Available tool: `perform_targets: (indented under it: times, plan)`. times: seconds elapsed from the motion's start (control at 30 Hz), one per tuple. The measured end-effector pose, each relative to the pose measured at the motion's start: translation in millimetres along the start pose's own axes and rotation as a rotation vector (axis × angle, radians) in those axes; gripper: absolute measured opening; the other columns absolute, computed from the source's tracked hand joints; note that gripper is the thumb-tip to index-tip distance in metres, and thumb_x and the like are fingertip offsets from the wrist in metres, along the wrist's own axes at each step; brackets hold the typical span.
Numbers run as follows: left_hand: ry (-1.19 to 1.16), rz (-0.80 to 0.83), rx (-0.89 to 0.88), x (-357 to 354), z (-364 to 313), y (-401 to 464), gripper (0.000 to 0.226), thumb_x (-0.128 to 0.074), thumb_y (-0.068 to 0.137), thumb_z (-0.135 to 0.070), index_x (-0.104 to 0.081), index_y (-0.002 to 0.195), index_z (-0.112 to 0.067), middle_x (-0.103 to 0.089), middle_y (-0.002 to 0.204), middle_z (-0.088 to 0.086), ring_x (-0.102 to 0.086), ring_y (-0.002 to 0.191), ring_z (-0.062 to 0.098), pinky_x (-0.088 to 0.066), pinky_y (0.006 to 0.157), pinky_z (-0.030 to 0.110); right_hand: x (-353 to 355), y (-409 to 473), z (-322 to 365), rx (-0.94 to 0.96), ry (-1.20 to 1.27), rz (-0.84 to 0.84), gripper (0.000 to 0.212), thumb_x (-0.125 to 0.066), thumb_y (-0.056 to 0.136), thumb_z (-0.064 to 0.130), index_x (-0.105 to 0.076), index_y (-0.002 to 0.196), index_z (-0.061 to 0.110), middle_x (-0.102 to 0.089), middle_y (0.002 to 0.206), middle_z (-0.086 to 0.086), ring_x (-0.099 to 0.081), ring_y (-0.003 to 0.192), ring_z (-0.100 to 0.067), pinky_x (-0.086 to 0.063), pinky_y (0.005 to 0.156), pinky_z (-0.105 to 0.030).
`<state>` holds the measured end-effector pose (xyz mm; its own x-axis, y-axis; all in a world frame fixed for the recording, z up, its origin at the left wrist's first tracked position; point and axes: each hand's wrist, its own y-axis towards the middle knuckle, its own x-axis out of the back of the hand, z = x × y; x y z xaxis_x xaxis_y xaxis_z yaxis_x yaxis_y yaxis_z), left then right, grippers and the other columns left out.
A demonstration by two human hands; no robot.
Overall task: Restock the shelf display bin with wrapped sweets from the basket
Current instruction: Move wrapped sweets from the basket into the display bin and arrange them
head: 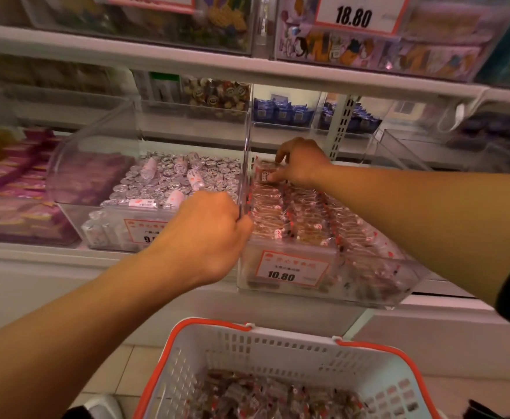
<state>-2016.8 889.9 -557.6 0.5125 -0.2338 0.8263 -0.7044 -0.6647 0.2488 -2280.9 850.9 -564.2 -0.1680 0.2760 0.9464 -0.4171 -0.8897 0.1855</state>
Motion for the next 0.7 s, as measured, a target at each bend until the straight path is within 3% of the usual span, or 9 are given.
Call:
perform_targets:
  times: [0.07, 0.2, 0.27, 0.37, 0.47, 0.53, 0.6, 0.67, 0.7]
  plan:
    - [-0.020, 0.036, 0.015, -3, 1, -3, 0.045, -0.048, 0.094, -0.026, -0.063, 0.056, -0.006, -0.064, 0.055, 0.009, -0.064, 0.051, 0.026, -0.055, 0.052, 0.043, -3, -3, 1, -0.008, -0.013, -0.003, 0.053, -0.087, 0.067, 0.045, -0.065, 0.109, 0.021, -0.062, 0.114, -0.002, -0.055, 0.094, -0.018, -0.042, 0.077, -0.028]
    - [0.003, 0.052, 0.036, -3, 5, -3, 0.047, -0.049, 0.093, -0.036, -0.063, 0.056, -0.010, -0.064, 0.053, 0.004, -0.063, 0.051, 0.020, -0.056, 0.054, 0.038, -2, -9, 5, -0.024, -0.035, -0.013, 0.064, -0.087, 0.067, 0.047, -0.061, 0.118, 0.018, -0.058, 0.126, -0.006, -0.056, 0.109, -0.024, -0.040, 0.080, -0.028]
    - [0.081, -0.006, 0.021, -2, 5, -5, 0.053, -0.049, 0.092, -0.047, -0.060, 0.053, -0.012, -0.058, 0.048, 0.000, -0.058, 0.049, 0.016, -0.043, 0.047, 0.029, 2, -13, 6, -0.018, -0.039, -0.022, 0.066, -0.086, 0.068, 0.046, -0.059, 0.122, 0.017, -0.056, 0.128, -0.008, -0.055, 0.111, -0.026, -0.040, 0.081, -0.028]
    - [0.157, -0.101, 0.002, 2, 4, -8, 0.057, -0.047, 0.088, -0.059, -0.056, 0.053, -0.015, -0.055, 0.051, -0.001, -0.053, 0.055, 0.016, -0.028, 0.048, 0.027, 11, -21, 9, 0.008, -0.057, -0.025, 0.064, -0.084, 0.073, 0.041, -0.058, 0.125, 0.015, -0.055, 0.129, -0.009, -0.055, 0.113, -0.027, -0.042, 0.085, -0.029]
    - [0.159, -0.158, -0.032, 9, -3, -11, 0.056, -0.047, 0.087, -0.058, -0.055, 0.055, -0.013, -0.056, 0.051, 0.002, -0.054, 0.053, 0.019, -0.033, 0.052, 0.028, 25, -42, 18, 0.031, -0.055, 0.025, 0.064, -0.083, 0.076, 0.036, -0.056, 0.129, 0.013, -0.055, 0.133, -0.010, -0.054, 0.118, -0.028, -0.047, 0.097, -0.036]
    - [0.139, -0.182, -0.120, 18, -7, -16, 0.048, -0.048, 0.083, -0.048, -0.050, 0.051, -0.011, -0.055, 0.047, 0.004, -0.052, 0.049, 0.021, -0.039, 0.065, 0.033, 42, -64, 30, 0.048, -0.042, 0.013, 0.057, -0.080, 0.079, 0.035, -0.058, 0.127, 0.012, -0.060, 0.128, -0.008, -0.057, 0.114, -0.026, -0.049, 0.098, -0.039]
    - [0.058, -0.037, -0.189, 27, -9, -24, 0.038, -0.050, 0.074, -0.038, -0.048, 0.048, -0.010, -0.051, 0.043, 0.001, -0.046, 0.042, 0.014, -0.044, 0.066, 0.034, 59, -97, 40, 0.105, -0.017, -0.141, 0.035, -0.074, 0.085, 0.037, -0.065, 0.112, 0.017, -0.067, 0.107, 0.000, -0.063, 0.098, -0.019, -0.053, 0.087, -0.035]
    - [-0.027, 0.299, -0.158, 27, -9, -37, 0.033, -0.052, 0.071, -0.035, -0.056, 0.048, -0.012, -0.053, 0.042, -0.002, -0.047, 0.038, 0.007, -0.043, 0.049, 0.024, 65, -151, 45, 0.237, 0.077, -0.466, 0.012, -0.066, 0.091, 0.037, -0.066, 0.093, 0.026, -0.062, 0.080, 0.013, -0.060, 0.074, -0.005, -0.052, 0.069, -0.023]
    - [-0.002, 0.471, -0.103, 19, -7, -45, 0.032, -0.055, 0.074, -0.035, -0.061, 0.051, -0.015, -0.059, 0.045, -0.004, -0.051, 0.039, 0.005, -0.042, 0.044, 0.019, 57, -185, 46, 0.327, 0.166, -0.642, 0.011, -0.063, 0.093, 0.034, -0.064, 0.085, 0.026, -0.057, 0.071, 0.015, -0.055, 0.064, -0.002, -0.046, 0.062, -0.017]
